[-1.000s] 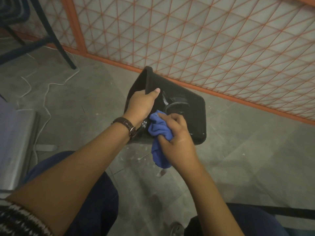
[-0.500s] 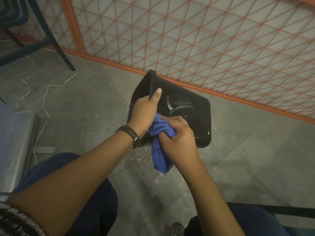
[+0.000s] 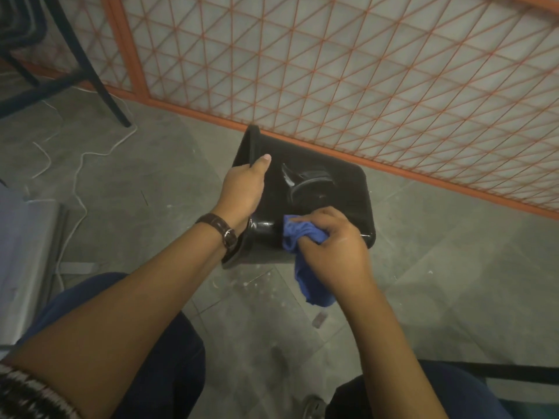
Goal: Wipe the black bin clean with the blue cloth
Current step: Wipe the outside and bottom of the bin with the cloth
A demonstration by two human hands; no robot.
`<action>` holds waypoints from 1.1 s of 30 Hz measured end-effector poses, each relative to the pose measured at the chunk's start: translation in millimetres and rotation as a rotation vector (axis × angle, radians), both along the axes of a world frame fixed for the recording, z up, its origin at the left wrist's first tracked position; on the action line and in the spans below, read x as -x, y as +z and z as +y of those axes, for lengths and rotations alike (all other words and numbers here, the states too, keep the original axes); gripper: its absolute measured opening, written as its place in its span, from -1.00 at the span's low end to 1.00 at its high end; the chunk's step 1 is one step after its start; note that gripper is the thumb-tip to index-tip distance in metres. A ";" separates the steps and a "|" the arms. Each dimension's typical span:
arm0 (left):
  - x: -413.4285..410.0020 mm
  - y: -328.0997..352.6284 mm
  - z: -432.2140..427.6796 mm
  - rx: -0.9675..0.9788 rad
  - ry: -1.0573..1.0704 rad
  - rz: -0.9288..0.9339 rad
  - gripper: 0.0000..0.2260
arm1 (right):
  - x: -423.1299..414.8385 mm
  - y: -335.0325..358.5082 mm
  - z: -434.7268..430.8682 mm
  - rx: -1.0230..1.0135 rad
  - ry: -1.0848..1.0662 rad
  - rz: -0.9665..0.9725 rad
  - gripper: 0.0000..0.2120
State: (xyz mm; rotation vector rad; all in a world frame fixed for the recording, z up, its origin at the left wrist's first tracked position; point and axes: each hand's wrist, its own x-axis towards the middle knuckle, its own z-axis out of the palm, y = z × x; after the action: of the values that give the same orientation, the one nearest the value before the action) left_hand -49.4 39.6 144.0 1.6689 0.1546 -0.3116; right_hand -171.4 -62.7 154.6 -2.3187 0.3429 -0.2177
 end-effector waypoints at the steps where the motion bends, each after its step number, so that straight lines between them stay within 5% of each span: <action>1: -2.9 0.1 1.9 0.005 -0.012 0.013 -0.73 | 0.6 -0.2 -9.7 0.018 -0.040 0.023 -0.72; 7: -4.1 6.0 9.7 0.030 -0.098 0.059 -0.70 | 2.1 -13.0 -49.3 0.002 -0.238 0.111 -0.76; 10: -1.0 6.3 6.9 -0.012 -0.105 0.042 -0.78 | -4.5 -18.6 -36.8 0.039 -0.153 0.071 -0.75; 15: -5.1 13.3 11.7 -0.066 -0.088 0.000 -0.63 | -6.0 -14.2 -15.5 -0.022 -0.018 0.075 -0.80; 22: -7.5 13.1 15.5 -0.081 -0.202 0.017 -0.58 | -2.1 -10.3 -50.5 0.037 -0.227 0.107 -0.79; 25: -3.2 13.1 13.2 -0.070 -0.210 0.025 -0.59 | -5.0 -15.0 -39.4 0.124 -0.144 0.064 -0.75; 29: -6.2 16.5 16.1 -0.103 -0.182 -0.010 -0.68 | -5.9 -13.5 -35.0 -0.010 0.025 0.057 -0.69; 33: -9.7 16.3 19.5 -0.108 -0.209 -0.011 -0.66 | -2.7 -10.4 -49.8 -0.036 -0.099 0.113 -0.66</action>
State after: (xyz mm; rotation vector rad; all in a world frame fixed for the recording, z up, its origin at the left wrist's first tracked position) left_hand -39.7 59.2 160.3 1.7971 -0.0126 -0.4579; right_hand -168.6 -112.5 144.2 -2.2858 0.5147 -0.1276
